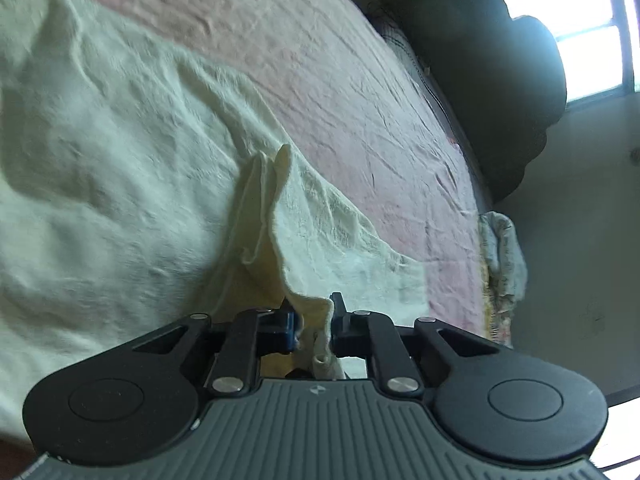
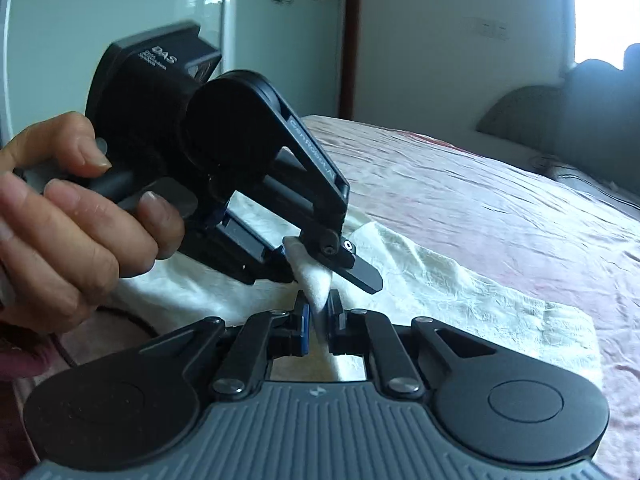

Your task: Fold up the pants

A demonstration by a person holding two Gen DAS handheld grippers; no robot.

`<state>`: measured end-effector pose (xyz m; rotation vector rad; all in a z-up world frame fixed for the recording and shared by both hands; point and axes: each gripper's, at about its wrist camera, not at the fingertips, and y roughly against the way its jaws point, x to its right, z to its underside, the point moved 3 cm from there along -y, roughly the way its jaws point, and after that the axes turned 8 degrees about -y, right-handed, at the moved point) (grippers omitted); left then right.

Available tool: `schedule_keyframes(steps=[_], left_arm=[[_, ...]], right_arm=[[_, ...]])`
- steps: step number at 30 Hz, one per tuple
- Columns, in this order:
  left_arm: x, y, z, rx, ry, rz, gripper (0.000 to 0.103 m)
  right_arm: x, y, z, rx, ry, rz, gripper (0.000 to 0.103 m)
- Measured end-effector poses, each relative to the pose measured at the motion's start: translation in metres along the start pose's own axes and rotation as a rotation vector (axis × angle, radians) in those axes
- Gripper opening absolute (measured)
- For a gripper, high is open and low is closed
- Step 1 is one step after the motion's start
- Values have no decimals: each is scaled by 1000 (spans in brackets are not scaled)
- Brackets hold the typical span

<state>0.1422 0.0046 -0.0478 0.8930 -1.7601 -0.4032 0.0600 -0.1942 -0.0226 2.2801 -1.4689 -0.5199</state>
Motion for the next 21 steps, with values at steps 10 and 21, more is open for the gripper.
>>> schedule_keyframes(steps=[10,21], left_arm=[[-7,-7,18,-6,-125,-125,14],[9,-14,27,22,-239,-198,15]], right_arm=[[0,-17,15,-144,23,-43,13],[105,-2,23,-128,-334,152,34]])
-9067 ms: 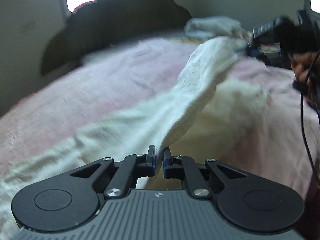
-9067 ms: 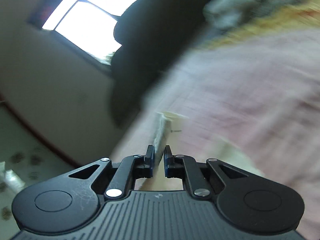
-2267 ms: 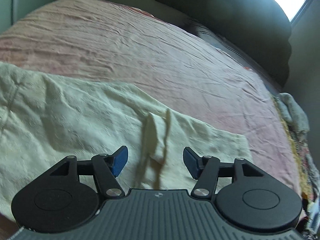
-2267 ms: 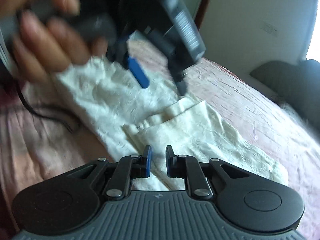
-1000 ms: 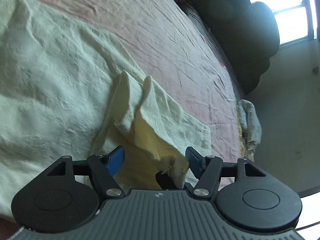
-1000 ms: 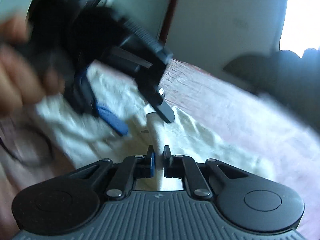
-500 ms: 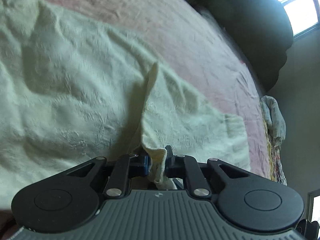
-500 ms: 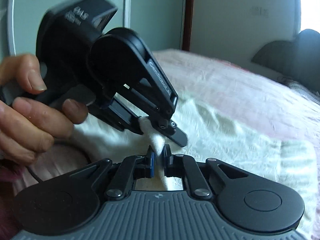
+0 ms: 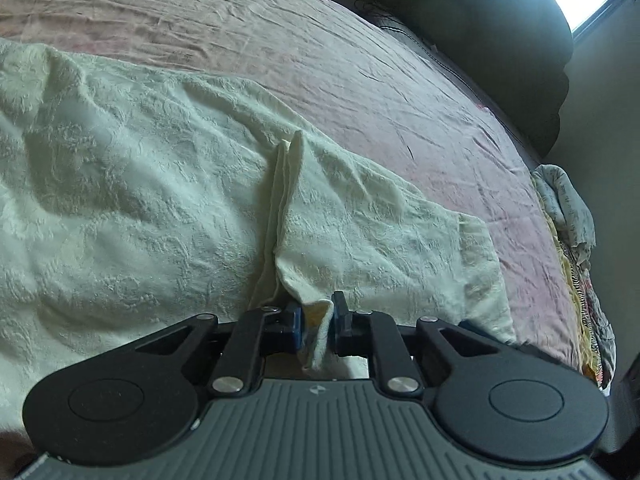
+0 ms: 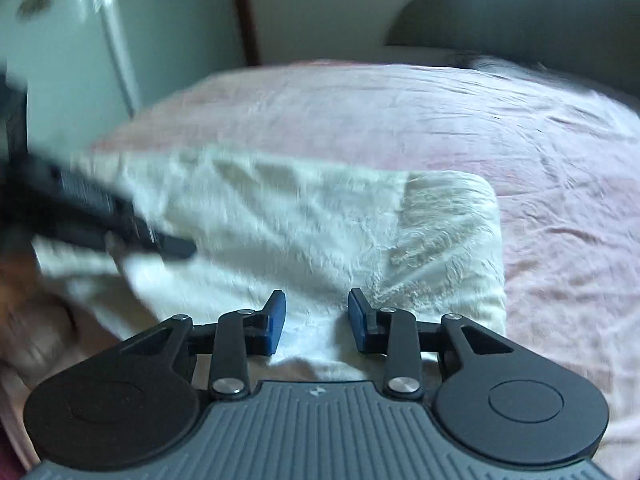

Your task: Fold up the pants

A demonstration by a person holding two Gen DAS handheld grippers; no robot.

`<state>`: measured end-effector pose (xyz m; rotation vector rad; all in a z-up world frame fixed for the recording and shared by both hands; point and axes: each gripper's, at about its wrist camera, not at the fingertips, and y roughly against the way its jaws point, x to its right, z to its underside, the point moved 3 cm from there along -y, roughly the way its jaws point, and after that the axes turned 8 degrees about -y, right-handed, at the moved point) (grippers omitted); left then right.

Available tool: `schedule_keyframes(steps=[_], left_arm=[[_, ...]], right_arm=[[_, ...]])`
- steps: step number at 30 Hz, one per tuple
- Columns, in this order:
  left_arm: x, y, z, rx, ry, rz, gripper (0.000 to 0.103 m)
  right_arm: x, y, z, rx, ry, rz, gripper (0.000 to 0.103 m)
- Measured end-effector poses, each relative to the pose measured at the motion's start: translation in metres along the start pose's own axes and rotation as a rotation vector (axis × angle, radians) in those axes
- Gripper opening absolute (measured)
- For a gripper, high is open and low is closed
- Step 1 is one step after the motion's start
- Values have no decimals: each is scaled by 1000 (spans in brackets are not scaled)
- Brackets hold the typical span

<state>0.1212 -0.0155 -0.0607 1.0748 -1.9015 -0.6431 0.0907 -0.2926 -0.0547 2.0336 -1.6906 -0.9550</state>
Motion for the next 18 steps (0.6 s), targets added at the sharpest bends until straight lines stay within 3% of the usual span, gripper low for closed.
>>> schedule_keyframes(steps=[3,5,7,9,10,11,12,14,18], left_arm=[[1,0,1,7,-2,-9,15],[2,1,2,17,-14,-19,15],[6,2,3,26,-41,-36,15],[9,3,3,27,-58,-51,15],[8,5,2,21,-58,-50,15],[8,8,1,14,-61,-50,15],[7,14,0,20,-68,-50,15],[4,27,-7,49,-83,-89,13],[2,46,-32,127,-140,-156,24]], right_arm=[[-15,-3,-20,97,29,25,35],[-15,-19,-32,71,17,31,36],[-8,-24,-33,17,-15,-33,37],[-22,-42,-16,-73,23,-64,53],[-35,-40,-12,-32,89,-53,64],[-46,-36,-7,-33,143,-27,66],[-53,-34,-7,-26,165,4,66],[-63,-28,-11,14,172,-22,67],[-87,-30,-13,12,204,-81,66]])
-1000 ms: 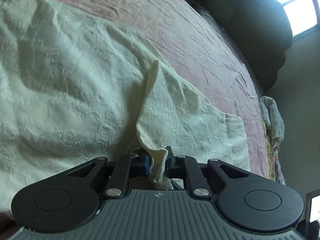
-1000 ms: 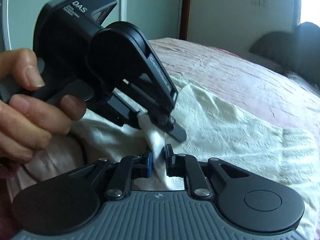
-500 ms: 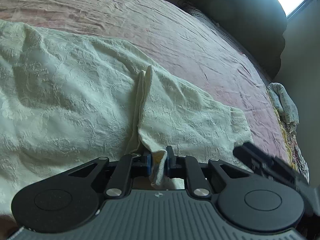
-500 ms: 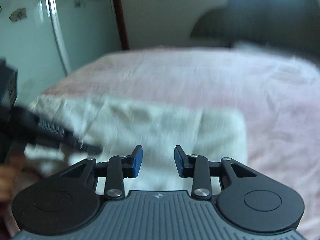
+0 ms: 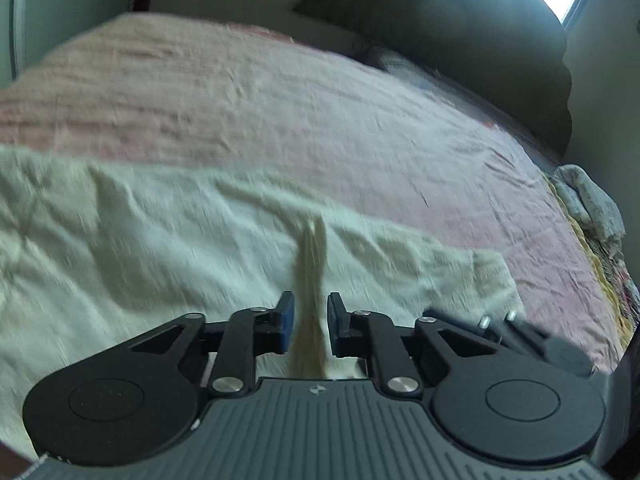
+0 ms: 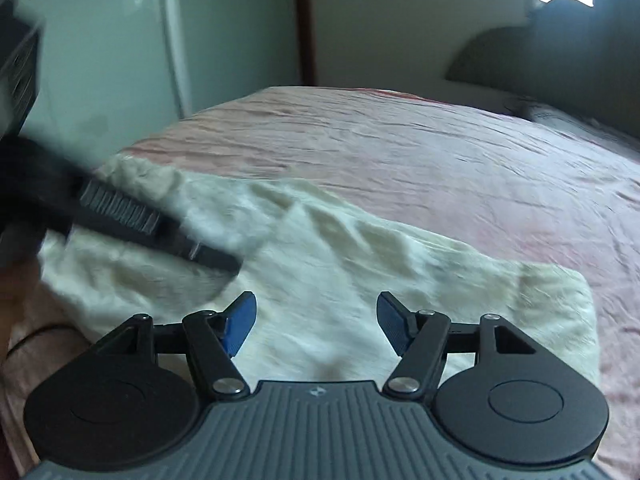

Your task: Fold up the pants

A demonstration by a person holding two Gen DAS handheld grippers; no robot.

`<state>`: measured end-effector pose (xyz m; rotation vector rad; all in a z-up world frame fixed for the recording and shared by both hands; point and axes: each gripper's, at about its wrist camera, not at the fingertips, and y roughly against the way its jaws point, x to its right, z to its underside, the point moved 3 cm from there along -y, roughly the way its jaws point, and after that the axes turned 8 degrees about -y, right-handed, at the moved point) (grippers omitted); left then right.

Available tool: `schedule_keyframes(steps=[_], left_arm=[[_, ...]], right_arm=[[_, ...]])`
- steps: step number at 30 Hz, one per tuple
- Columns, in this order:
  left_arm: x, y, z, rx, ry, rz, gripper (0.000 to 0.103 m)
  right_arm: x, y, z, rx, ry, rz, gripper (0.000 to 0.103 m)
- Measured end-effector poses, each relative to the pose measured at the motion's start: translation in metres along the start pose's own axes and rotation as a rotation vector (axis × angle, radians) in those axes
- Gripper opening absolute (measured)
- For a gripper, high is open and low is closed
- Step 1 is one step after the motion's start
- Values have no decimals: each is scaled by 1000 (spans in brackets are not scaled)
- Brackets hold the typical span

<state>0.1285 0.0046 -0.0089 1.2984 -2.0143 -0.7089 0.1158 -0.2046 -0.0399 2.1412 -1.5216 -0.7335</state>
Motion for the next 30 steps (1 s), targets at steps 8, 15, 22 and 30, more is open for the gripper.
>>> schedule_keyframes(steps=[8,15,22,30], left_arm=[[-10,-19,3,-81,59,77,25],[18,-21,-29,7,-7,99,25],[23,-98,-42,-187,43,167,24],[20,-45,-40,-36,-57,21,48]], right_arm=[[-3,7,0,26,-10,24,66],[-9,1,-1,22,-12,-3,67],[-14,-10,8,-70,-28,-93,67],[14,34,-1,48,-131,-79,67]])
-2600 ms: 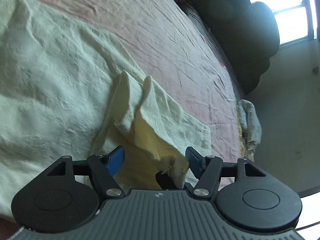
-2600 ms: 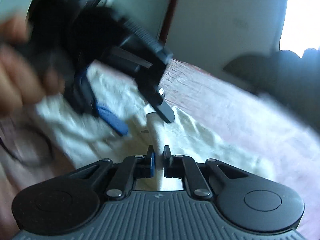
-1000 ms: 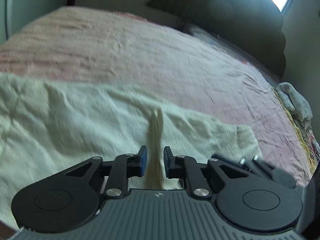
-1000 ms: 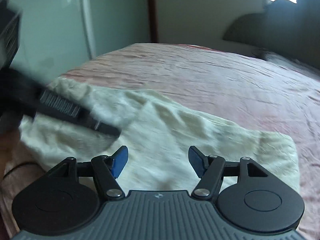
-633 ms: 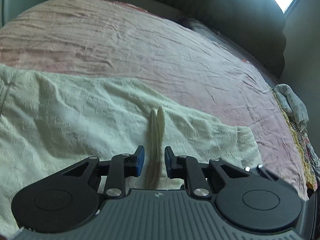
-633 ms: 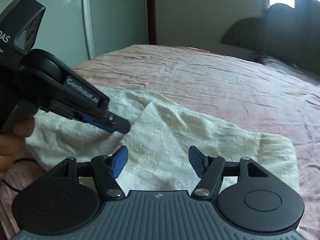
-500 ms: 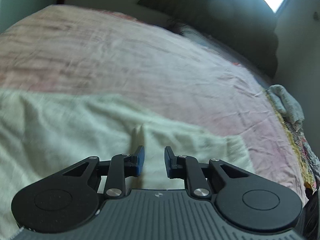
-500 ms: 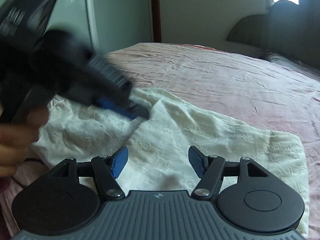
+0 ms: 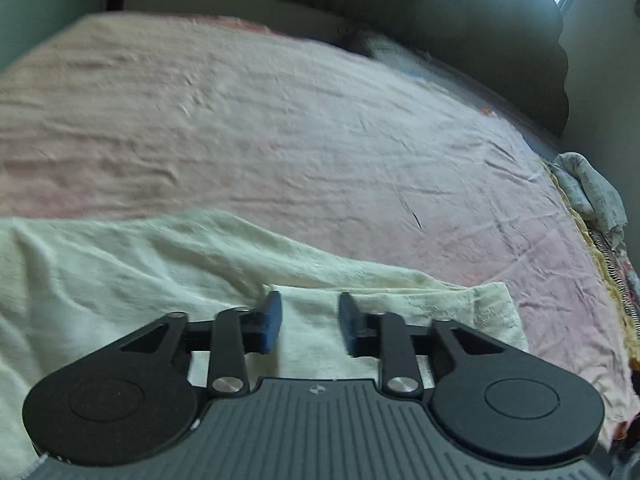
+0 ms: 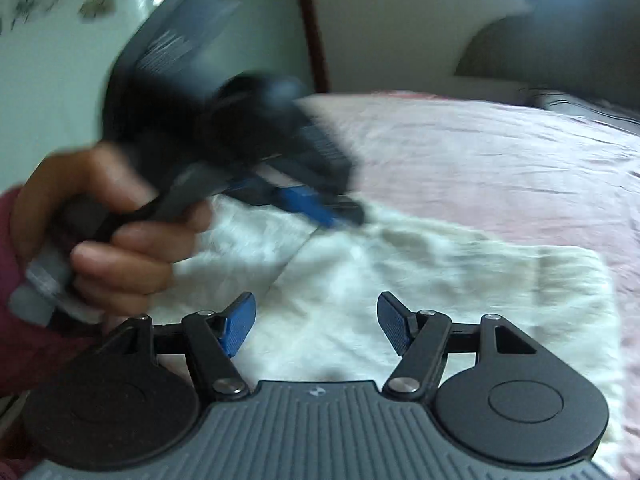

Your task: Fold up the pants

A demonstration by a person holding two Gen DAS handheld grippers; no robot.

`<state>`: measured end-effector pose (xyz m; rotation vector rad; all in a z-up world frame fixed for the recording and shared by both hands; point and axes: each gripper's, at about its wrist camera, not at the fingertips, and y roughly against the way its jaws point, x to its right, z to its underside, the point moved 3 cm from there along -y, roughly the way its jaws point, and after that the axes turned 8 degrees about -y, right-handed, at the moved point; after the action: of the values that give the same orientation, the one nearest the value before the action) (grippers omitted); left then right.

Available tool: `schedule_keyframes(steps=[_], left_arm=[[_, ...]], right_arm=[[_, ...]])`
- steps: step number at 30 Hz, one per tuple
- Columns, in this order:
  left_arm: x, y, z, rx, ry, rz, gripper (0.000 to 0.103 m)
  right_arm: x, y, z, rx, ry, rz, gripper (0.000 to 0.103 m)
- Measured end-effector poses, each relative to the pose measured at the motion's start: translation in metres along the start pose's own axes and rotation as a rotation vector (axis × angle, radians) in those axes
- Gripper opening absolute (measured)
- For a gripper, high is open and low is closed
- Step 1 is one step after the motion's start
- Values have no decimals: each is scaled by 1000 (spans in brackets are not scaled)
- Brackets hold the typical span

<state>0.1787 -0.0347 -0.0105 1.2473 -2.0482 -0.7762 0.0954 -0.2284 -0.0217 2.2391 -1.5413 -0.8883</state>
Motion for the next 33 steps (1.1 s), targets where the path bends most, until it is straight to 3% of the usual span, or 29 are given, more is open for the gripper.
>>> schedule_keyframes(steps=[1,2,5,8,14,20,25,33], left_arm=[[-3,8,1,16,-13,-30,60],[-5,15,3,28,-21,-69,64],[-8,30,9,57,-87,-171,67],[-12,33,19,29,-101,-201,67],[-17,26,38,-12,-105,-249,68],[-22,19,51,-22,-97,-292,72],[-24,10,64,6,-104,-350,91],[-26,4,76,84,-132,-392,100]], right_arm=[[8,3,-1,7,-24,18,67],[16,5,-2,16,-39,55,67],[36,-1,1,13,-74,161,68],[50,-18,14,-42,-78,205,70],[40,-25,23,-7,-7,227,84],[38,-27,33,44,21,235,90],[36,-30,31,38,29,242,97],[36,-32,32,34,27,259,103]])
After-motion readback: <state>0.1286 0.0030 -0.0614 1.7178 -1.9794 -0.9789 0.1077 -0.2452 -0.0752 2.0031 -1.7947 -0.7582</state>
